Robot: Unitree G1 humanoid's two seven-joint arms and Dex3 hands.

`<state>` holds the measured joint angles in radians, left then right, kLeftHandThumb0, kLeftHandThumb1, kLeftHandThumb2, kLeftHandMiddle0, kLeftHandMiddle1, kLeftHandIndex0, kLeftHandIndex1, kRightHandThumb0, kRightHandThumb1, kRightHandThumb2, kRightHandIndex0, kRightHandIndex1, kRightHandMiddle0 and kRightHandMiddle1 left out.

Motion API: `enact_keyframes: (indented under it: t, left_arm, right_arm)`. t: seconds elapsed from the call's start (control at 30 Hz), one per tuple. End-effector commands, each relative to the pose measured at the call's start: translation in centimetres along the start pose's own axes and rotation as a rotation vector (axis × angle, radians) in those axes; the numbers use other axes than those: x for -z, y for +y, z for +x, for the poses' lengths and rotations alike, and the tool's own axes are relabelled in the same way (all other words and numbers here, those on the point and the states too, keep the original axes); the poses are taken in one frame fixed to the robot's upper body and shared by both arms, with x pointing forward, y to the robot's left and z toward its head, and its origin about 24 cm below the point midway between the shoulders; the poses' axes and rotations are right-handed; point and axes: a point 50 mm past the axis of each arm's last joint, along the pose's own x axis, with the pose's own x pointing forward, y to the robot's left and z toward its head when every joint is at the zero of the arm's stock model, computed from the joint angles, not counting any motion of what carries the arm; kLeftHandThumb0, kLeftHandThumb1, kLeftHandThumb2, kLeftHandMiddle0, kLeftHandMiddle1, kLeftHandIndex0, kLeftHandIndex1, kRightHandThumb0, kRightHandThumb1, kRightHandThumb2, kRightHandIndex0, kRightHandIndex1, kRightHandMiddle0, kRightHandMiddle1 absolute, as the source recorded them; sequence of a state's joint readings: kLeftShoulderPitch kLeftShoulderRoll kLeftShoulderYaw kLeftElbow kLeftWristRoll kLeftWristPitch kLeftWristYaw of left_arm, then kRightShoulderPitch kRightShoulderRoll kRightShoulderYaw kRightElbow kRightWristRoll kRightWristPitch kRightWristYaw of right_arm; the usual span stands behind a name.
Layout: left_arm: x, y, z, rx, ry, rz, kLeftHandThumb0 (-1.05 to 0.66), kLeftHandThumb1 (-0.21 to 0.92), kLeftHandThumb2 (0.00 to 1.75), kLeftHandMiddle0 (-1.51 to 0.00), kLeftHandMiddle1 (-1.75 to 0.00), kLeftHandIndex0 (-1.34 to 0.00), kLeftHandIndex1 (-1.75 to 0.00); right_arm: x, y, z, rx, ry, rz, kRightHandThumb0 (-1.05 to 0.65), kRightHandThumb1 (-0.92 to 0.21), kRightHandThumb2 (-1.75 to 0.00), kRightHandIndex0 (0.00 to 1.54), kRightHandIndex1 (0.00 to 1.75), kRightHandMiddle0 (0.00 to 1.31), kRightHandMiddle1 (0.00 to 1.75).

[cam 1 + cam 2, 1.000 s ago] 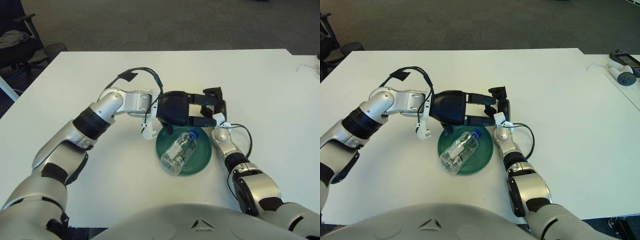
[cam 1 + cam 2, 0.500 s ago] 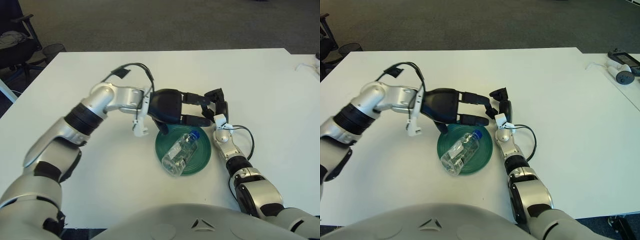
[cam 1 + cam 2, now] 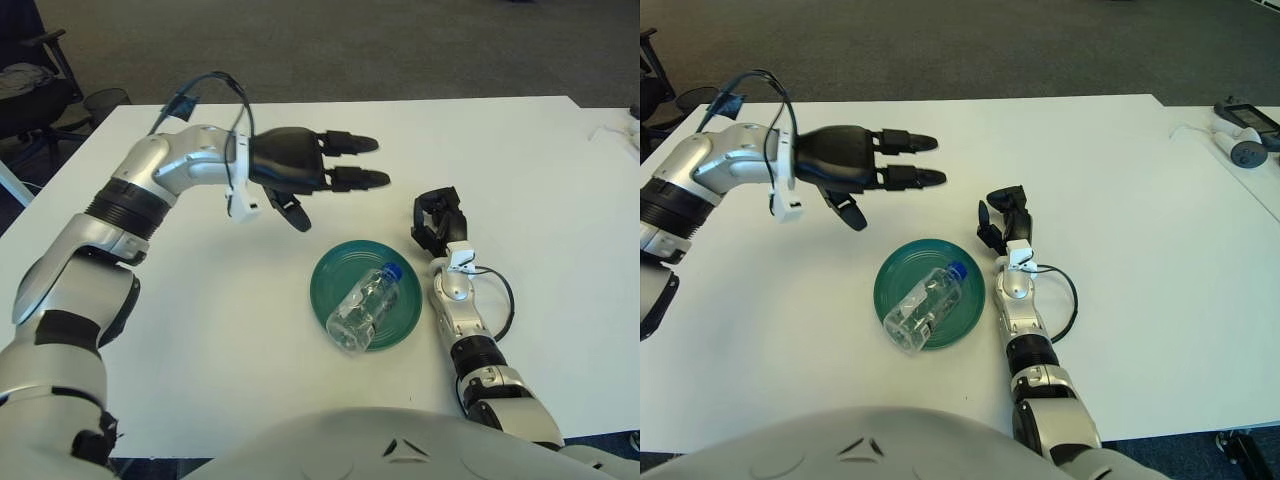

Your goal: Put the bottle into the plate.

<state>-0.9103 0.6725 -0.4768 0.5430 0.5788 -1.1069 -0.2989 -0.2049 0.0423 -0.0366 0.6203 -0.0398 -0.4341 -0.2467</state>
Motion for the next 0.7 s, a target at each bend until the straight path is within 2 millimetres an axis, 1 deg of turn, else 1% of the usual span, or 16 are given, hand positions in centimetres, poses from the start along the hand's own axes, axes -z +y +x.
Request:
enact_keyframes:
  t: [0.0,0.03,0.1,0.2,0.3,0.37,0.43,0.5,0.57,0.6,0.63,0.67]
  left_arm:
    - [1.3,-0.1,-1.7,-0.134,0.1,-0.087,-1.05,0.92,0.5,0.0,0.0,0.0,0.0]
    - [1.5,-0.2,-2.2,-0.174,0.126,-0.12,-1.05,0.92,0.47,0.0,0.0,0.0,0.0]
    - [1.6,-0.3,-2.8,-0.208,0.147,-0.151,-1.05,0.92,0.42,0.0,0.0,0.0,0.0]
    - [1.7,-0.8,-4.4,-0.277,0.196,-0.247,-1.05,0.92,0.34,0.0,0.0,0.0,0.0]
    - [1.6,-1.6,-5.0,-0.339,0.22,-0.355,-1.05,0.92,0.24,0.0,0.0,0.0,0.0]
    - [1.6,-1.9,-5.0,-0.383,0.221,-0.446,-1.05,0.92,0.21,0.0,0.0,0.0,0.0]
    - [1.7,-2.3,-5.3,-0.413,0.224,-0.521,-1.05,0.92,0.21,0.0,0.0,0.0,0.0]
    - [1.7,-2.8,-6.0,-0.44,0.232,-0.594,-1.04,0.92,0.27,0.0,0.0,0.0,0.0]
    - [1.6,-3.3,-6.7,-0.461,0.237,-0.659,-1.03,0.92,0.38,0.0,0.0,0.0,0.0]
    - [1.6,-3.5,-6.9,-0.466,0.237,-0.682,-1.03,0.92,0.4,0.0,0.0,0.0,0.0]
    - [1.9,-4.3,-7.8,-0.472,0.27,-0.718,-1.03,0.92,0.42,0.0,0.0,0.0,0.0]
    - [2.1,-4.8,-8.4,-0.476,0.293,-0.744,-1.03,0.92,0.49,0.0,0.0,0.0,0.0]
  right_arm:
    - [3.6,-1.0,-2.4,0.034,0.219,0.008,-0.37,-0.78,-0.71,0.24,1.03,0.27,1.75]
    - [3.6,-1.1,-2.3,0.036,0.226,0.009,-0.36,-0.8,-0.69,0.25,1.05,0.26,1.75]
    - [3.6,-1.2,-2.3,0.037,0.232,0.009,-0.36,-0.82,-0.65,0.25,1.08,0.25,1.75]
    - [3.6,-1.5,-2.3,0.035,0.236,0.003,-0.36,-0.85,-0.61,0.24,1.11,0.23,1.75]
    - [3.6,-1.5,-2.3,0.034,0.239,-0.001,-0.36,-0.87,-0.59,0.24,1.13,0.23,1.75]
    - [3.5,-1.6,-2.3,0.033,0.238,-0.003,-0.35,-0.87,-0.58,0.24,1.13,0.22,1.75]
    - [3.4,-1.6,-2.3,0.033,0.237,-0.003,-0.35,-0.87,-0.58,0.24,1.13,0.22,1.75]
    - [3.4,-1.6,-2.3,0.033,0.237,-0.004,-0.35,-0.88,-0.58,0.24,1.13,0.22,1.75]
    - [3.3,-1.7,-2.3,0.034,0.238,-0.005,-0.35,-0.88,-0.57,0.24,1.13,0.22,1.75]
    - [3.3,-1.7,-2.3,0.034,0.239,-0.006,-0.35,-0.88,-0.57,0.24,1.13,0.22,1.75]
    - [3.3,-1.7,-2.3,0.034,0.238,-0.007,-0.35,-0.88,-0.57,0.24,1.13,0.22,1.75]
    - [3.3,-1.7,-2.3,0.033,0.237,-0.007,-0.35,-0.88,-0.57,0.24,1.13,0.22,1.75]
